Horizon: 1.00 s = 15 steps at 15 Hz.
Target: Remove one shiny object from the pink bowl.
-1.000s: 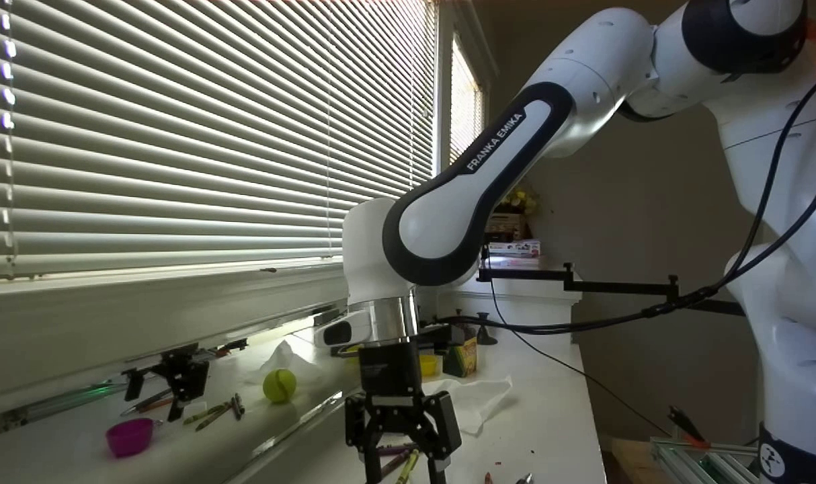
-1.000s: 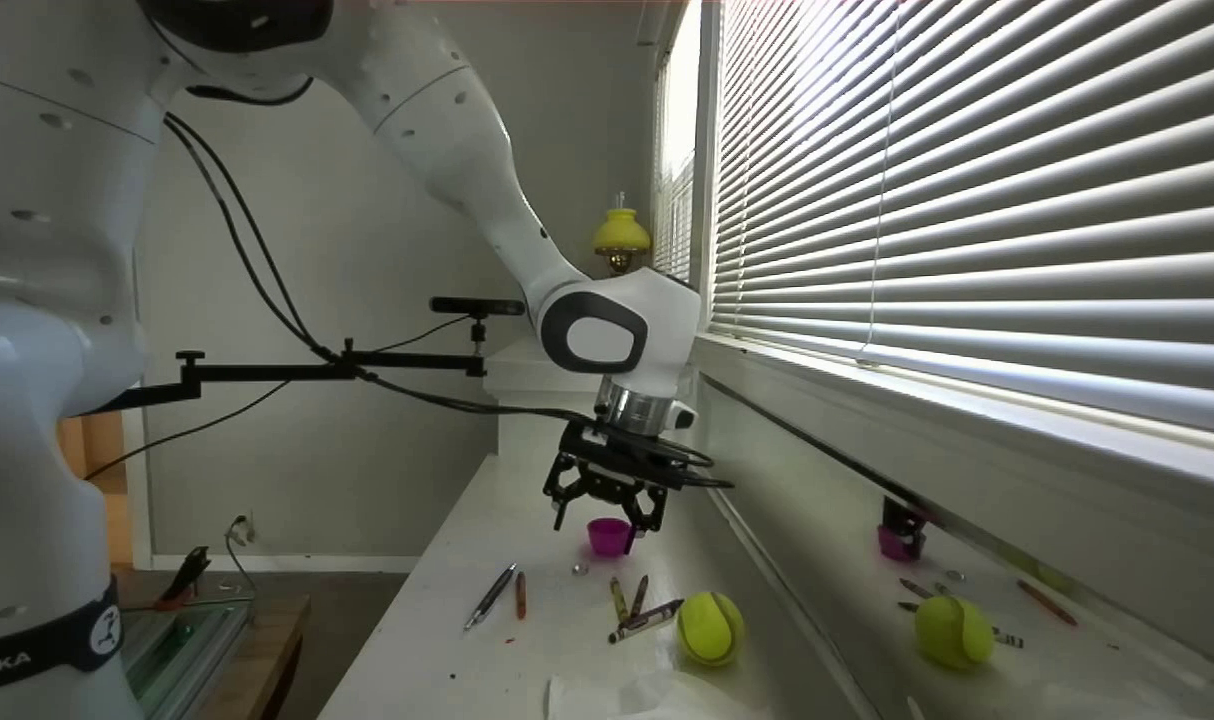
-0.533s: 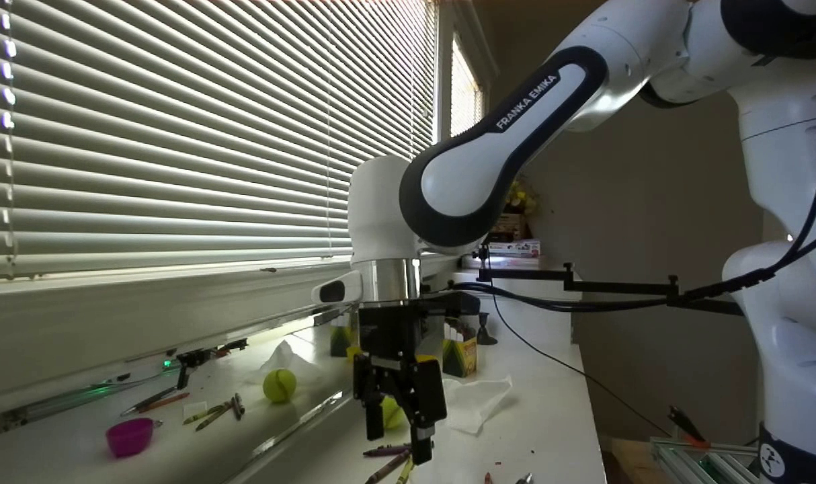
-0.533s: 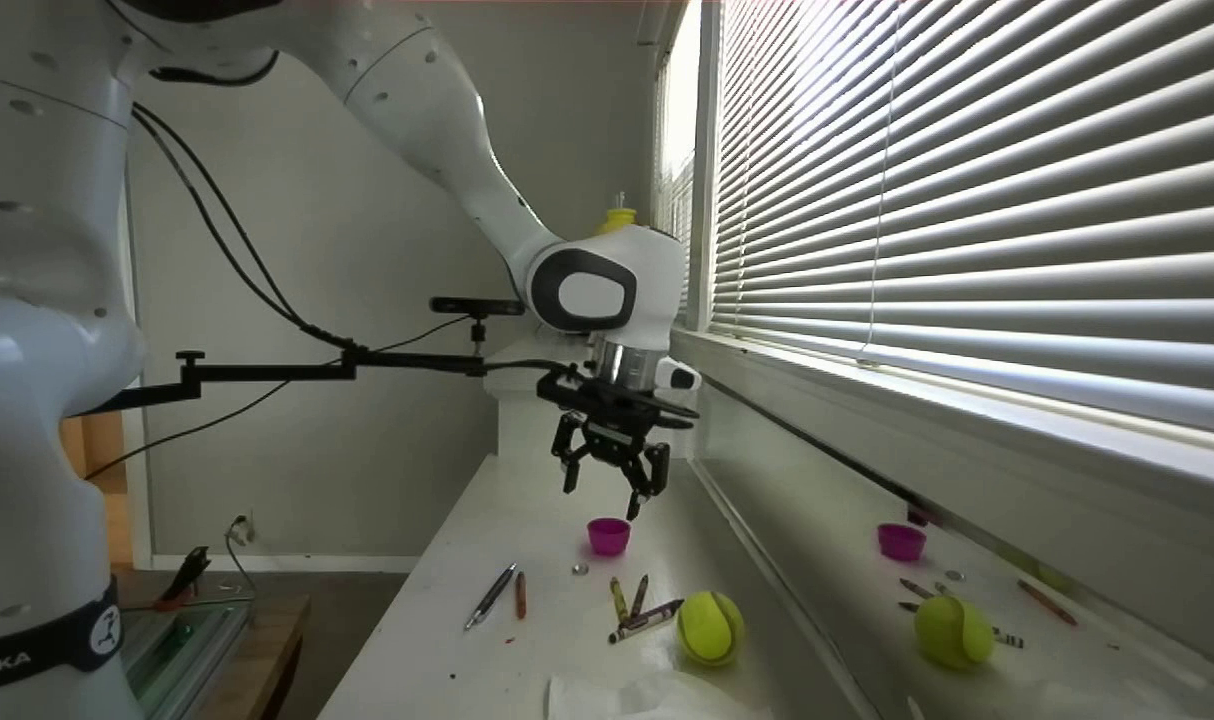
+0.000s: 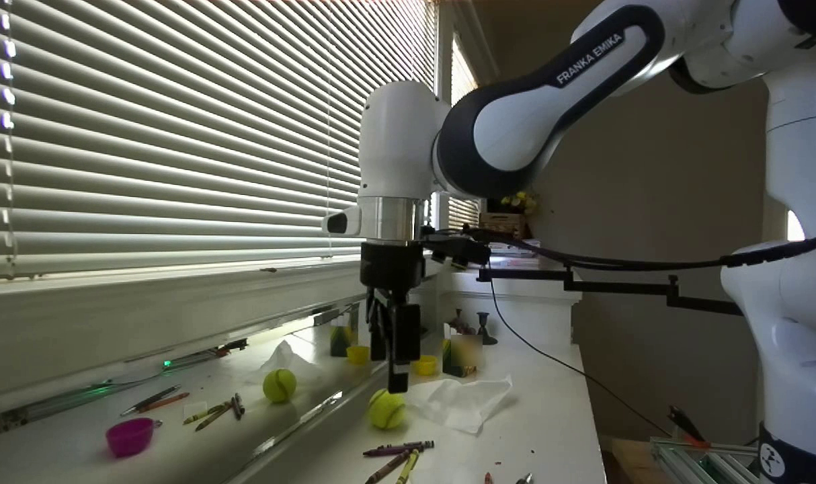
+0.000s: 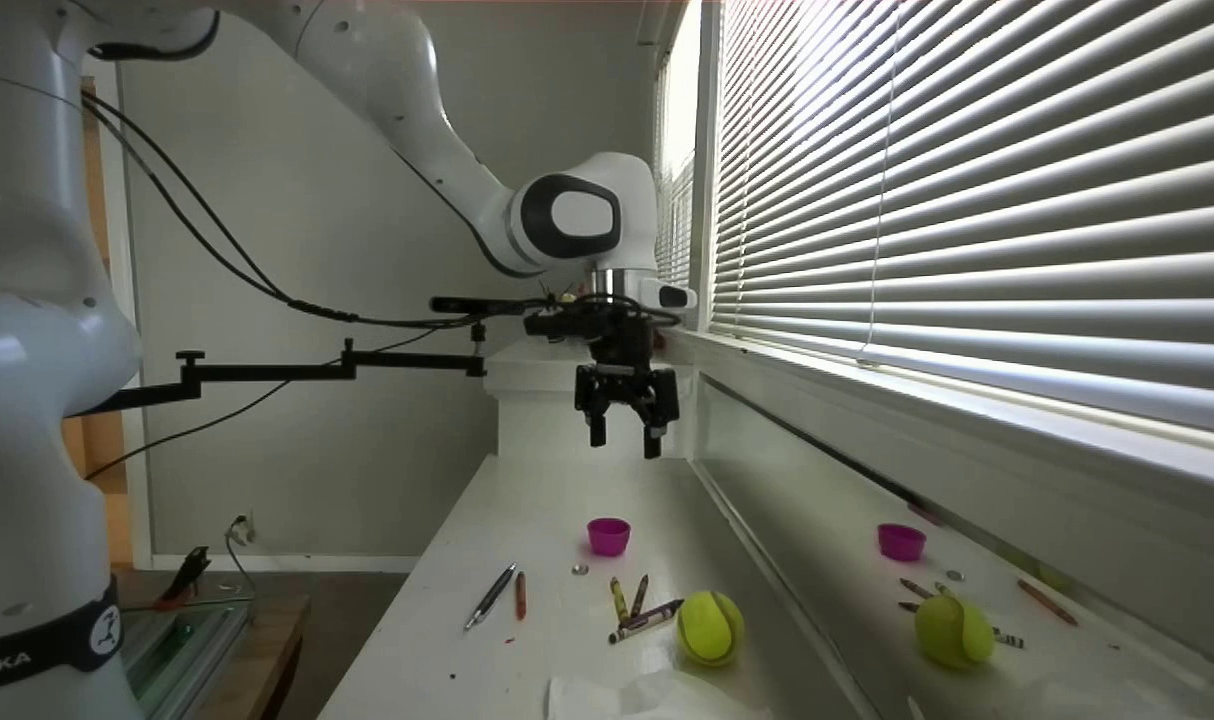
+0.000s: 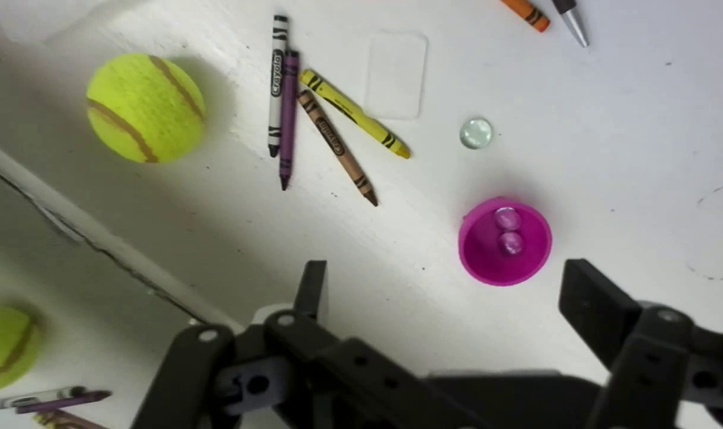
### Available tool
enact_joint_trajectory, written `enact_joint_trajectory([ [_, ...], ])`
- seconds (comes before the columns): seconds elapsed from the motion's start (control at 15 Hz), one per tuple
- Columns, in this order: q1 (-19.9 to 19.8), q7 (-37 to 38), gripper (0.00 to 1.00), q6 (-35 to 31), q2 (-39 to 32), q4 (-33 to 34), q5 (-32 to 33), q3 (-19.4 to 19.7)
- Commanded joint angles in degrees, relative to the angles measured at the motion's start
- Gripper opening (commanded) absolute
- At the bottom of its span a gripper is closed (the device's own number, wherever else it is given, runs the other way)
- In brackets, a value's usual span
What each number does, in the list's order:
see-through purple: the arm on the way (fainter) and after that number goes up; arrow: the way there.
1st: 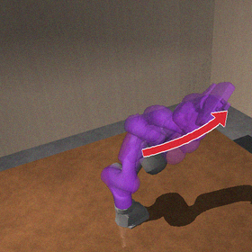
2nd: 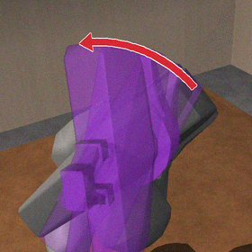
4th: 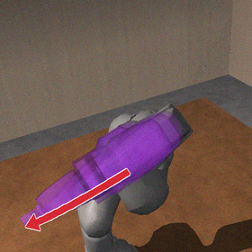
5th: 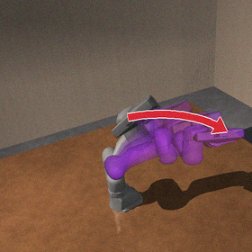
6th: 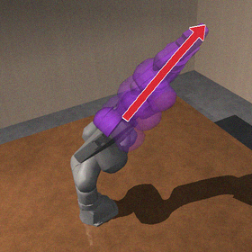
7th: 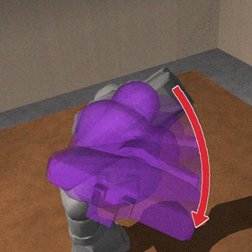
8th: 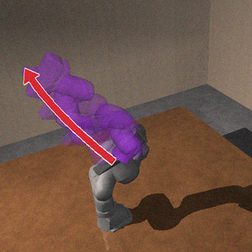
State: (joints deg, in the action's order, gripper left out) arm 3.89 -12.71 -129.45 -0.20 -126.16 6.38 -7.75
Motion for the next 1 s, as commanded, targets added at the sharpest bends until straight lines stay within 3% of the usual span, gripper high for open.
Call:
enact_joint_trajectory([
  [0.0,0.87,2.41,1.0,0.59,0.93,-0.01,1.05,0.69],
  [0.93,0.95,4.47,1.0,0.92,2.52,-1.17,1.68,0.7],
])
